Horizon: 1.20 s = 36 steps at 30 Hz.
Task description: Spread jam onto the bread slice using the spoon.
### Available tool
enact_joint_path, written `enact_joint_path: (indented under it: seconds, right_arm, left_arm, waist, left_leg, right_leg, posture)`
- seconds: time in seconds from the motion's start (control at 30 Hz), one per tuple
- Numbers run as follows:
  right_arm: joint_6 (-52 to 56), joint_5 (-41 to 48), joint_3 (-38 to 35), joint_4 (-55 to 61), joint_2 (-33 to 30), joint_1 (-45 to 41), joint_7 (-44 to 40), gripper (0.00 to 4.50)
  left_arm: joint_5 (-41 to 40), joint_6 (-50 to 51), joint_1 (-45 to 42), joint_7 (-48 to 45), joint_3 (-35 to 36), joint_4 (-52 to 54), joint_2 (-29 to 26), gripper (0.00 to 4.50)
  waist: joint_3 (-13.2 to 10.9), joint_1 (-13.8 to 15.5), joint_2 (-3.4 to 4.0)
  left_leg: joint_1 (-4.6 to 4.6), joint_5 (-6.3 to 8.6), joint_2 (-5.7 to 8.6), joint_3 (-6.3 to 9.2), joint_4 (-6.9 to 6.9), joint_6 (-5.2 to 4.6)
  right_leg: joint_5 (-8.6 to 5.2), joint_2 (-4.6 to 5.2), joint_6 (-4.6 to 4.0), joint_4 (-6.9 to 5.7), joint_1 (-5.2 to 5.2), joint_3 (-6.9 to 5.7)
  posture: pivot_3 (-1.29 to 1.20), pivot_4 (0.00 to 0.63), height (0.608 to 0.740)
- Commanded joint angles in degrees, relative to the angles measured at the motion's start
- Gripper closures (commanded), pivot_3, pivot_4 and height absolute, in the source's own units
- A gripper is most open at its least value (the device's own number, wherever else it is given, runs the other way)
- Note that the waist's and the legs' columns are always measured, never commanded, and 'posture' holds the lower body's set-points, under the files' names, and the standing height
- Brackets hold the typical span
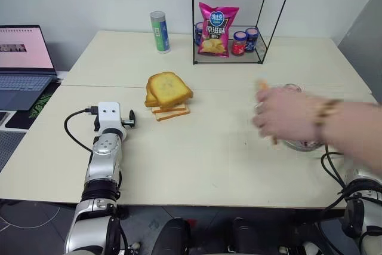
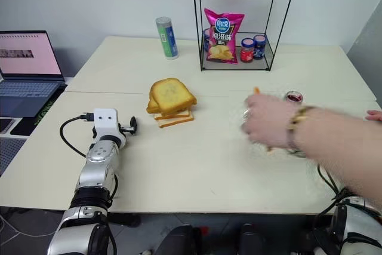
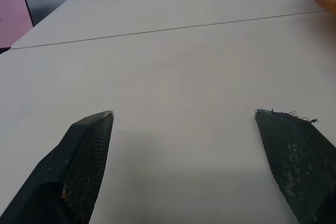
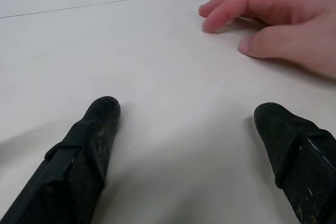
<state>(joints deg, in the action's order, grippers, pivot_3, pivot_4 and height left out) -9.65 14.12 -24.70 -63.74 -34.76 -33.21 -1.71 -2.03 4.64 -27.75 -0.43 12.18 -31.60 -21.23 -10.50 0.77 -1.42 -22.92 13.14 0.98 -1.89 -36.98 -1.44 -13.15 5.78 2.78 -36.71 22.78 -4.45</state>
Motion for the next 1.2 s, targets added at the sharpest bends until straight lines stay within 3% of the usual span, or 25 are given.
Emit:
enact_joint_path:
  seconds: [0.03,0.47,0.7,0.97,1.1,1.2]
  right_arm:
    - [-0.5,-0.2,-0.5,0.4,-0.8,-0.1,0.2,0.03]
    - [-0.8,-0.3,-0.5,0.2,-1.2,0.0,0.1,0.03]
    - [-3.5,0.1,-2.1,5.7,-2.8,1.2,3.1,0.03]
    - [3.7,1.8,-2.4,29.1,-2.6,3.6,3.0,0.03]
    - [15.8,10.0,2.8,44.2,-1.8,1.6,-11.4,0.03]
    - [30.7,18.9,13.1,63.8,0.0,6.6,-22.6,0.03]
  left_arm:
    - [0.1,-0.1,-0.2,0.5,0.9,1.1,-1.0,0.0]
    - [-0.6,-0.2,0.4,-0.2,1.3,2.5,-0.8,0.0]
    - [-2.2,-0.5,1.4,-0.6,3.4,5.5,-1.9,0.0]
    - [-7.5,0.8,0.5,-4.2,8.3,12.4,-5.9,0.0]
    - [-8.6,3.2,-1.2,-13.4,3.3,20.1,-9.2,0.0]
    - [-9.7,6.7,4.0,-25.3,-1.4,29.3,-14.8,0.0]
  waist:
    - [0.0,0.0,0.0]
    - [0.0,0.0,-0.06]
    - [0.0,0.0,-0.06]
    - [0.0,-0.3,-0.06]
    - [-0.1,-0.5,-0.05]
    - [-0.1,-0.6,-0.05]
  left_leg:
    - [0.0,0.0,0.0,0.0,0.0,0.0]
    - [-0.03,0.01,0.0,0.0,0.01,-0.01]
    - [-0.09,0.02,0.0,0.0,0.03,-0.02]
    - [-0.56,0.02,-0.01,-0.1,0.03,-0.01]
    - [-0.57,0.01,-0.04,-0.08,-0.02,-0.01]
    - [-0.55,0.02,-0.07,-0.07,0.05,-0.01]
  right_leg:
    - [0.0,0.0,0.0,0.0,0.0,0.0]
    - [0.0,0.0,0.0,0.04,0.02,-0.01]
    - [0.0,0.0,0.0,0.07,0.09,0.0]
    - [0.1,0.0,-0.15,-0.03,0.68,0.08]
    - [0.02,-0.04,0.0,-0.07,0.69,0.07]
    - [0.18,-0.07,-0.27,-0.04,0.67,0.07]
  posture:
    - [0.0,0.15,0.74]
    - [0.0,0.15,0.74]
    - [0.0,0.15,0.74]
    - [0.0,0.15,0.74]
    - [0.0,0.15,0.74]
    - [0.0,0.15,0.74]
